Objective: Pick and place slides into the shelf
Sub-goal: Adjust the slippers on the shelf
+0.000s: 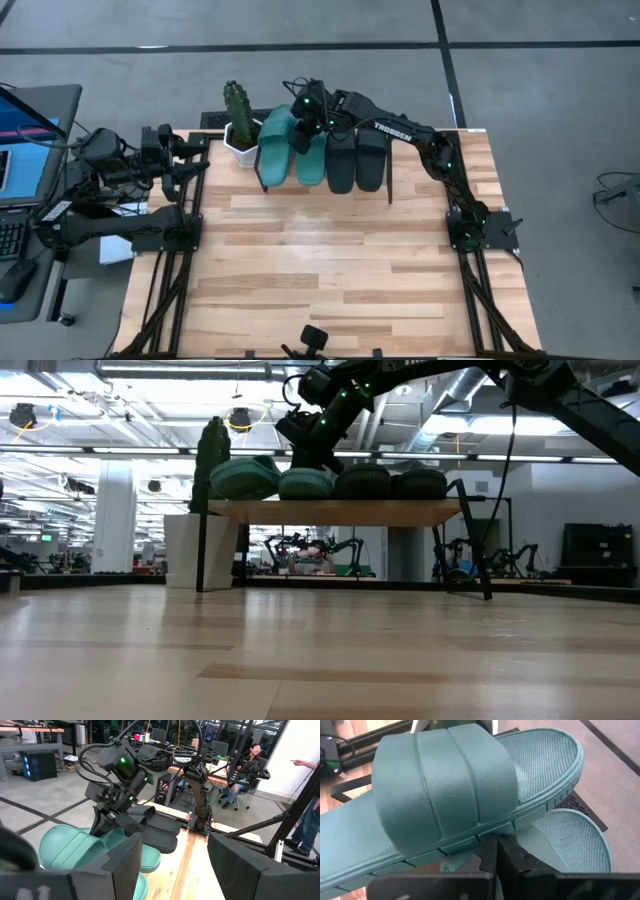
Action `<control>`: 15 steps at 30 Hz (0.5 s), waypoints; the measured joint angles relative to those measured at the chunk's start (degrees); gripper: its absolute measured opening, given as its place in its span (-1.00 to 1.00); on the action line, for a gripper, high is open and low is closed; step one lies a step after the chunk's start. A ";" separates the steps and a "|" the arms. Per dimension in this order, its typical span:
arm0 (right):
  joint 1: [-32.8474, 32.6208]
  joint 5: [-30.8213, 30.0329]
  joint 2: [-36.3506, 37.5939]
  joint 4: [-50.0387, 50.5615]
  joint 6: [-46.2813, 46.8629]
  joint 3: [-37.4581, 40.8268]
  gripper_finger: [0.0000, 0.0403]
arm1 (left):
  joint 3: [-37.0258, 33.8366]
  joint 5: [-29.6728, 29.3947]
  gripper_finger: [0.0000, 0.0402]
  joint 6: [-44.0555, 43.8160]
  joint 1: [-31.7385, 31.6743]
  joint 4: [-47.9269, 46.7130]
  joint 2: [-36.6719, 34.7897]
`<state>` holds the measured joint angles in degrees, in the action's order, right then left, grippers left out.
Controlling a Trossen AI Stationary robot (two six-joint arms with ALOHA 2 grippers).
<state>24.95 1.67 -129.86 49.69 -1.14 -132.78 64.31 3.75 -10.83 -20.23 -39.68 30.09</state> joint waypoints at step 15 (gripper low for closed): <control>-0.19 -1.26 -1.98 -0.98 2.23 -0.25 -1.00 | 0.00 -0.08 0.06 0.02 0.00 0.04 0.00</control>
<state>24.76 0.41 -131.84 48.71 1.08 -133.03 64.31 3.66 -10.81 -20.23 -39.64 30.09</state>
